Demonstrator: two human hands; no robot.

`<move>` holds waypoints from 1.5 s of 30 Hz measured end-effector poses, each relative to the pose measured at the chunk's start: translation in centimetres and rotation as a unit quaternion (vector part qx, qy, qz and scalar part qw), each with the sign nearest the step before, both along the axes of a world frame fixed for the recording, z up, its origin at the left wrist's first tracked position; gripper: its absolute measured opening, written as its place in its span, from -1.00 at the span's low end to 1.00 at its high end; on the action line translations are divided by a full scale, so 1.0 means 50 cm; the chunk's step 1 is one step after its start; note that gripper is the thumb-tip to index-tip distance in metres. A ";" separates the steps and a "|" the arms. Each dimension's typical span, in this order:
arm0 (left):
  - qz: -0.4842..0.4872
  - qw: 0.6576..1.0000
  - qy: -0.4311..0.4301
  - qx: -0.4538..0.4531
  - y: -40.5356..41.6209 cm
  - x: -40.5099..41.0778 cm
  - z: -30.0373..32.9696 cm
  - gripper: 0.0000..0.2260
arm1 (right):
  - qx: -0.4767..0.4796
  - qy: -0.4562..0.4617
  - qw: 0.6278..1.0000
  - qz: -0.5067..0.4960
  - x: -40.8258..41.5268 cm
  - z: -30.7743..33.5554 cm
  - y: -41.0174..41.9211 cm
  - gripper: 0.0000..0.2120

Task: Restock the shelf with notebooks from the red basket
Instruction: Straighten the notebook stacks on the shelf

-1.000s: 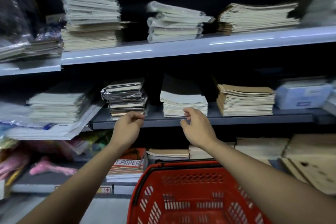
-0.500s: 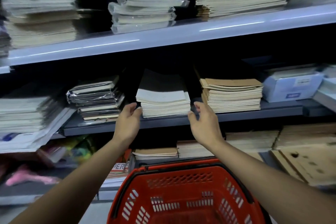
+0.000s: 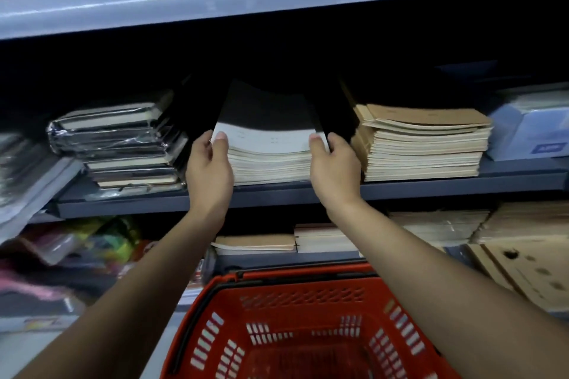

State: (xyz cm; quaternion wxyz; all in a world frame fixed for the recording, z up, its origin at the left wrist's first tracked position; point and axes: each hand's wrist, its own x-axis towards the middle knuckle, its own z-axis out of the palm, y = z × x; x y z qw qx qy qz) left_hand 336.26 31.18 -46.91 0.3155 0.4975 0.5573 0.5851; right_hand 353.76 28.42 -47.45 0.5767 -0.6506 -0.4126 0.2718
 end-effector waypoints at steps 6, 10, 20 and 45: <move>-0.004 1.000 -0.009 0.005 0.020 0.017 0.004 -0.56 | -0.003 -0.002 1.000 0.004 -0.009 0.005 0.026 -0.40; 0.005 1.000 -0.013 0.011 0.025 0.022 -0.007 -0.57 | -0.016 -0.038 0.999 -0.010 -0.016 0.001 0.033 -0.48; -0.022 0.999 -0.041 -0.008 0.016 0.042 -0.009 -0.58 | -0.003 0.046 0.999 -0.022 -0.011 -0.005 0.034 -0.55; -0.061 0.987 -0.101 -0.106 0.000 0.032 0.015 -0.52 | 0.001 -0.010 1.000 -0.003 -0.009 -0.025 0.042 -0.51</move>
